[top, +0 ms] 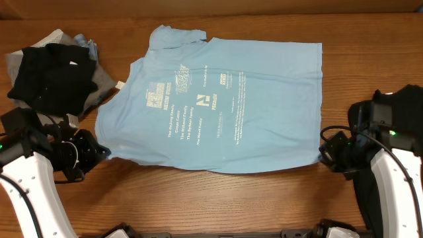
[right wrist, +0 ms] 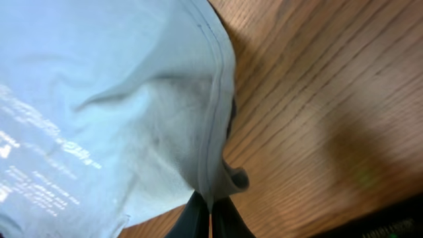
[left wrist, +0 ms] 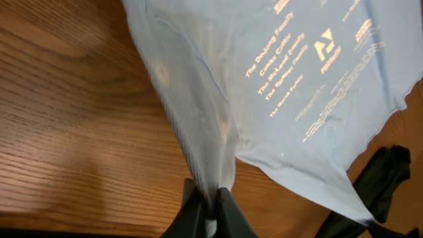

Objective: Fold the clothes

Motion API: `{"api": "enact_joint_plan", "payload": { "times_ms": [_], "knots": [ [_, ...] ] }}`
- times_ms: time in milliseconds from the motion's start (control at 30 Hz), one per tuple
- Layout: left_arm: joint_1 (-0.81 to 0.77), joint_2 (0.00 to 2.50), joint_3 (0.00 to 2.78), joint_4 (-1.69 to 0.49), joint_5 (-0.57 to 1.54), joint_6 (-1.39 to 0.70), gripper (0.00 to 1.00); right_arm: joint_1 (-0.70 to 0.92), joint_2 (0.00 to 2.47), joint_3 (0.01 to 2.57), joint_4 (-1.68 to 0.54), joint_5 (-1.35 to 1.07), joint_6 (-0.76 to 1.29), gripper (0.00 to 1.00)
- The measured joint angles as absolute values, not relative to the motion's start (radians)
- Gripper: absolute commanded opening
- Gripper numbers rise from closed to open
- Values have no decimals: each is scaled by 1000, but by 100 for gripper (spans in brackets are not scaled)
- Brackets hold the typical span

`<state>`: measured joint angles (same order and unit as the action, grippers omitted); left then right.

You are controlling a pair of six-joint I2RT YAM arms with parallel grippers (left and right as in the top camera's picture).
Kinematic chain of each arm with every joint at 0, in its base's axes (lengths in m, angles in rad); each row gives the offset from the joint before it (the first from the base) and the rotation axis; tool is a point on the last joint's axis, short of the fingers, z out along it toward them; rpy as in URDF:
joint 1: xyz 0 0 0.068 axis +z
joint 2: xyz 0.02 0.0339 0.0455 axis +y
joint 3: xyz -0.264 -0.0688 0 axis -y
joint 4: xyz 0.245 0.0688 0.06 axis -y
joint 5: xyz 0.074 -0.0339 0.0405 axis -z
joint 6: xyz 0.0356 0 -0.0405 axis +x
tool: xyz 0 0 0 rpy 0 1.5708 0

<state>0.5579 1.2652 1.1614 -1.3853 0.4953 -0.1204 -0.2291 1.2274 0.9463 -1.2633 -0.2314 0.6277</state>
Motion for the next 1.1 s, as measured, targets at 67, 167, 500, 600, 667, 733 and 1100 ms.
{"api": "enact_joint_plan", "payload": {
  "times_ms": [67, 167, 500, 600, 667, 733, 1100],
  "knots": [
    [558, 1251, 1181, -1405, 498, -120, 7, -229, 1217, 984, -1302, -224, 628, 4],
    [558, 1235, 1219, -1452, 495, -120, 9, -229, 1206, 1018, -1353, -216, 627, 4],
    [558, 1216, 1256, -1485, 382, -120, 17, -229, 1177, 1032, -1319, -205, 609, 4],
    [558, 1216, 1256, -1465, 357, -120, 17, -229, 1180, 1032, -1294, -206, 607, 4],
    [558, 1216, 1257, -1453, 336, -120, 19, -229, 1190, 1032, -1294, -207, 606, 4],
    [558, 1216, 1256, -1450, 322, -120, 21, -229, 1210, 1032, -1293, -207, 606, 4],
    [356, 1216, 1121, -1385, 363, -69, 35, -229, 1263, 1032, -1264, -207, 606, 4]
  ]
}}
